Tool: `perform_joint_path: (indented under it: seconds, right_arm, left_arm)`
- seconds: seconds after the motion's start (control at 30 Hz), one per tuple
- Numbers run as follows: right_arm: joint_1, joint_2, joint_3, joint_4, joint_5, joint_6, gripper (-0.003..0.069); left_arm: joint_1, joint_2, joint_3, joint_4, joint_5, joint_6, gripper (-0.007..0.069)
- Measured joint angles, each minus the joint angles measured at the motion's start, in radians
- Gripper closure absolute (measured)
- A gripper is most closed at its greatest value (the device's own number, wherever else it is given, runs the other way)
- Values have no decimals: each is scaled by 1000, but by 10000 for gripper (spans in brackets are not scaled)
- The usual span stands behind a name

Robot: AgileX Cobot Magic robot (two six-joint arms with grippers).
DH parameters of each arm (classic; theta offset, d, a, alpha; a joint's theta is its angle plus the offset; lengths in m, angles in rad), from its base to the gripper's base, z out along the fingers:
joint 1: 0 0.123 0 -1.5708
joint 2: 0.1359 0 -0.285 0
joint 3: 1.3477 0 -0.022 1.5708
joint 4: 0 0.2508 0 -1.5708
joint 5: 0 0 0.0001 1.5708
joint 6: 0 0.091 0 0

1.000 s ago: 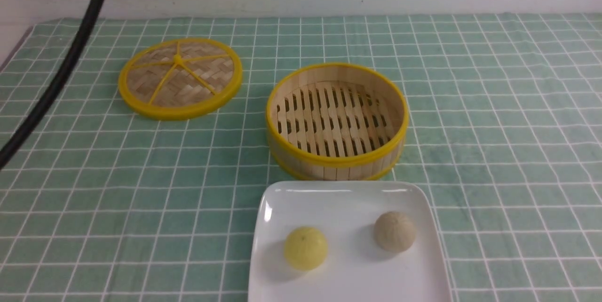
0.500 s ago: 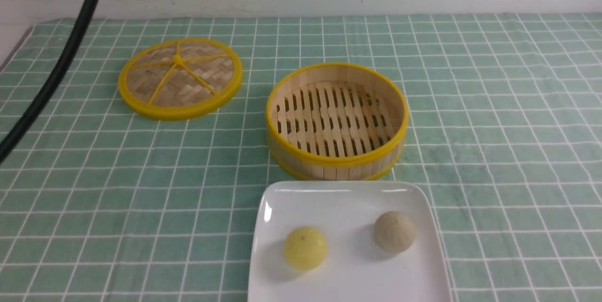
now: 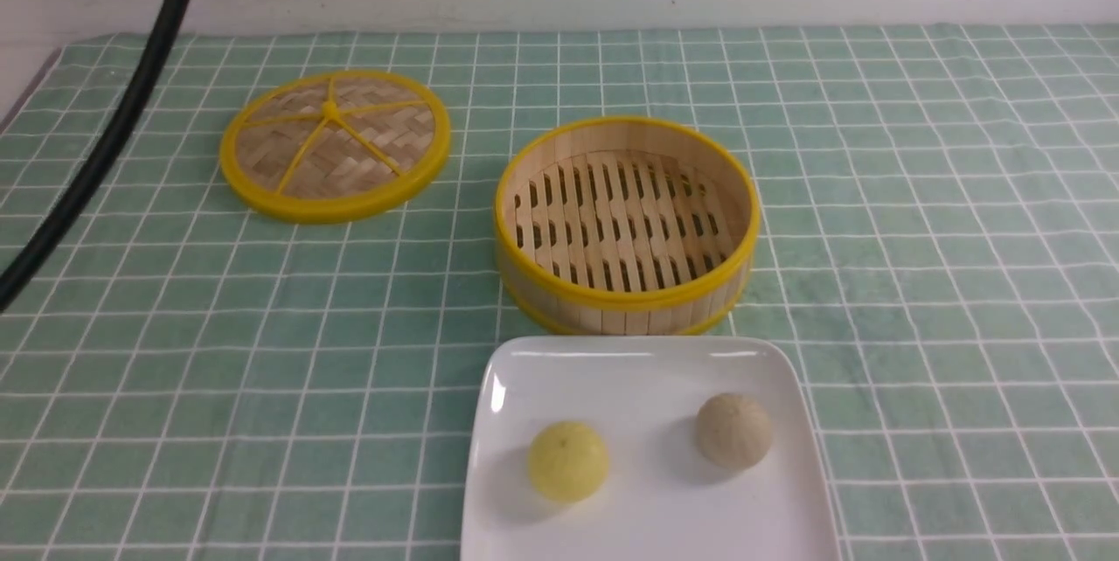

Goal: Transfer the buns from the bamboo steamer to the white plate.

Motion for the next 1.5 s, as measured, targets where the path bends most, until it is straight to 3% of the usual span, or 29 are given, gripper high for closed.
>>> perform_joint_path:
  seconds: [0.17, 0.3, 0.53, 0.7, 0.97, 1.5]
  right_arm:
    - [0, 0, 21, 7, -48, 223, 224]
    - [0, 0, 21, -51, -39, 387, 312]
    - [0, 0, 21, -102, 111, 449, 475]
    - [0, 0, 39, -103, 150, 479, 530]
    - [0, 0, 76, -116, 159, 500, 539]
    - [0, 0, 64, -112, 127, 500, 517]
  left_arm:
    - [0, 3, 0, 0, 0, 0, 172]
    - [0, 13, 0, 1, 0, 1, 172]
    - [0, 42, 0, 1, 0, 4, 176]
    - [0, 49, 0, 14, 0, 4, 200]
    - [0, 50, 1, 16, -1, 4, 245]
    - [0, 50, 1, 14, -16, 0, 249]
